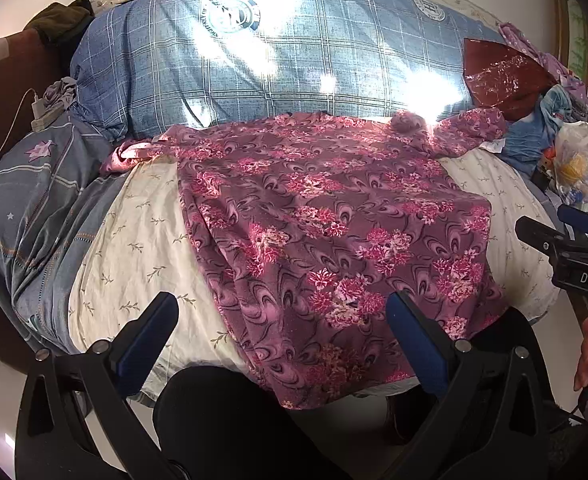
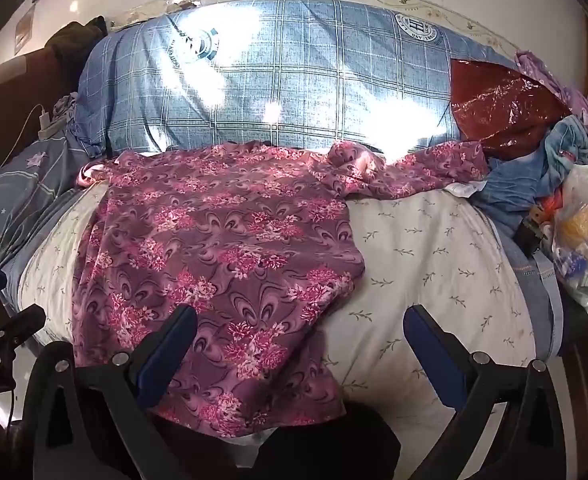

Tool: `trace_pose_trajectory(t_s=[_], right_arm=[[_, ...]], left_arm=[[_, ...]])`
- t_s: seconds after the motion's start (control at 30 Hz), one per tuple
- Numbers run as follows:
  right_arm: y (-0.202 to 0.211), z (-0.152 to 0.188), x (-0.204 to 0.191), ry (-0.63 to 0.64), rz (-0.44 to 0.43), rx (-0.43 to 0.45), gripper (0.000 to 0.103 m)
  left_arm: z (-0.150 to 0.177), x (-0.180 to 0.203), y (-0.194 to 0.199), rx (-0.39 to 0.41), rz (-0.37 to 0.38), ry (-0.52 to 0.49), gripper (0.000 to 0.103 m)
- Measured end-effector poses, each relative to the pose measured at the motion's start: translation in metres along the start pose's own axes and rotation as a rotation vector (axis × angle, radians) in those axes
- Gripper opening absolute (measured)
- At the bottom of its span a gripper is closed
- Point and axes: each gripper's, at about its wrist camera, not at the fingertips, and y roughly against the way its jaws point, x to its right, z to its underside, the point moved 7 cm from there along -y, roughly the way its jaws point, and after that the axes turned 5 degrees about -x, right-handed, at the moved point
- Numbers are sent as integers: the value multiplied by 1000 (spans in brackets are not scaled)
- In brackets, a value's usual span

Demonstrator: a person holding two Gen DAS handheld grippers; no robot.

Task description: Fold small clothes

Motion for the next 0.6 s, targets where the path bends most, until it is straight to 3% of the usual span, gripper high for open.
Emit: trace_pose_trajectory(t_s=[0.6], right_arm=[[-3, -4, 5, -9, 16, 26, 103]], left_arm=[[-6, 2, -4, 3, 12, -14, 103]])
